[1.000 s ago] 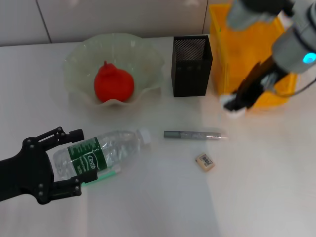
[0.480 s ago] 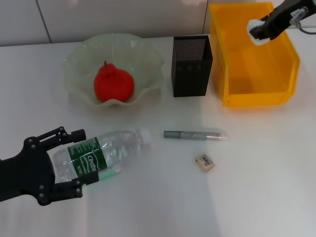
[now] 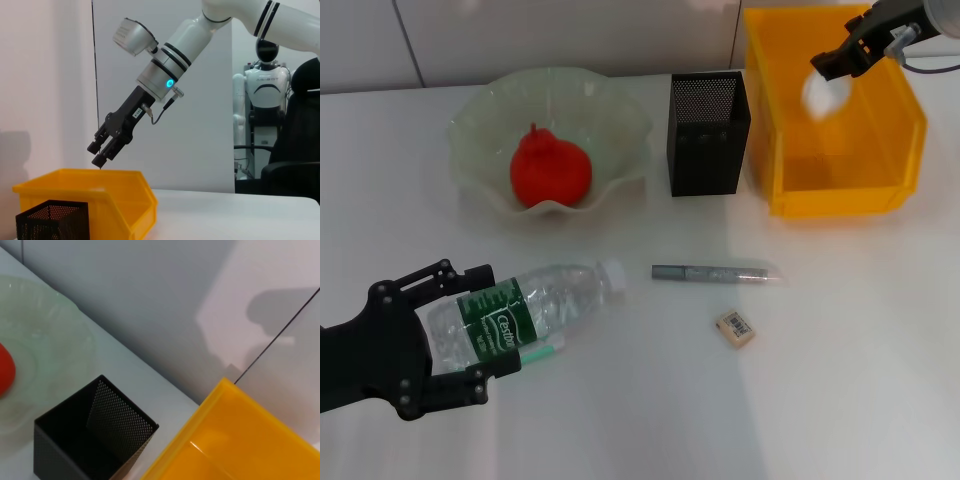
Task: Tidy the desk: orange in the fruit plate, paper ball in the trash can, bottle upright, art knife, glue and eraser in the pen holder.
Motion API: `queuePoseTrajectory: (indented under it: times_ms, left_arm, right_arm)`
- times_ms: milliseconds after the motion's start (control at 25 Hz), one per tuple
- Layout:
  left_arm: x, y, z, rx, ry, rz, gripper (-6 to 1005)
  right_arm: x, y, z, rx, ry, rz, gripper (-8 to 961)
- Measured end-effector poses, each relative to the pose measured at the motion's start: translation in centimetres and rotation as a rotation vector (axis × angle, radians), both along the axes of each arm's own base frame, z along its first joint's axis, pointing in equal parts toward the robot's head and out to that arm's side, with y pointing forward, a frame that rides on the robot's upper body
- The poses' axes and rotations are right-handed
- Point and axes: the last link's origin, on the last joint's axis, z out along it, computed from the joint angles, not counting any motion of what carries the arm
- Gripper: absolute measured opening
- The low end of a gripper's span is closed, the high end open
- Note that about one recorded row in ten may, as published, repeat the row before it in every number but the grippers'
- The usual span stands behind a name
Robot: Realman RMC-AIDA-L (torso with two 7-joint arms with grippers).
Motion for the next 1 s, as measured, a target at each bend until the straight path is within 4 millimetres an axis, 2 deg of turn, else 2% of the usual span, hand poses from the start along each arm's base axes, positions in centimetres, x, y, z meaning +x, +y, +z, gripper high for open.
queuePoseTrajectory:
  times_ms: [160, 320, 480, 520, 560, 640, 1000]
  left_arm:
    - [-0.1, -0.2, -0.1, -0.002, -0.003, 0.003, 745]
    - [-0.1, -0.2, -0.1, -0.002, -0.003, 0.004, 743]
    - [-0.1, -0.2, 0.0, 0.0, 0.0, 0.004, 742]
    - [-0.1, -0.2, 0.0, 0.0, 0.0, 0.004, 741]
    - [-0.1, -0.1, 0.0, 0.0, -0.001, 0.004, 741]
    - [-0.1, -0.1, 0.0, 0.002, -0.002, 0.004, 740]
    - [-0.3, -0.3, 0.1, 0.009, -0.006, 0.014, 737]
  right_arm:
    - [0.4, -0.1, -0.3, -0.01, -0.005, -0.008, 589]
    - [0.5, -0.2, -0.3, -0.012, -0.005, -0.009, 696]
    - [-0.8, -1.1, 0.1, -0.017, 0.059, 0.032, 802]
    - [-0.8, -1.1, 0.1, -0.017, 0.059, 0.032, 805]
    - [-1.6, -2.0, 0.0, -0.049, 0.114, 0.059, 809]
    - [-1.9, -2.7, -0.3, -0.096, 0.157, 0.077, 816]
    - [-2.2, -6.0, -2.1, -0.309, 0.225, 0.061, 819]
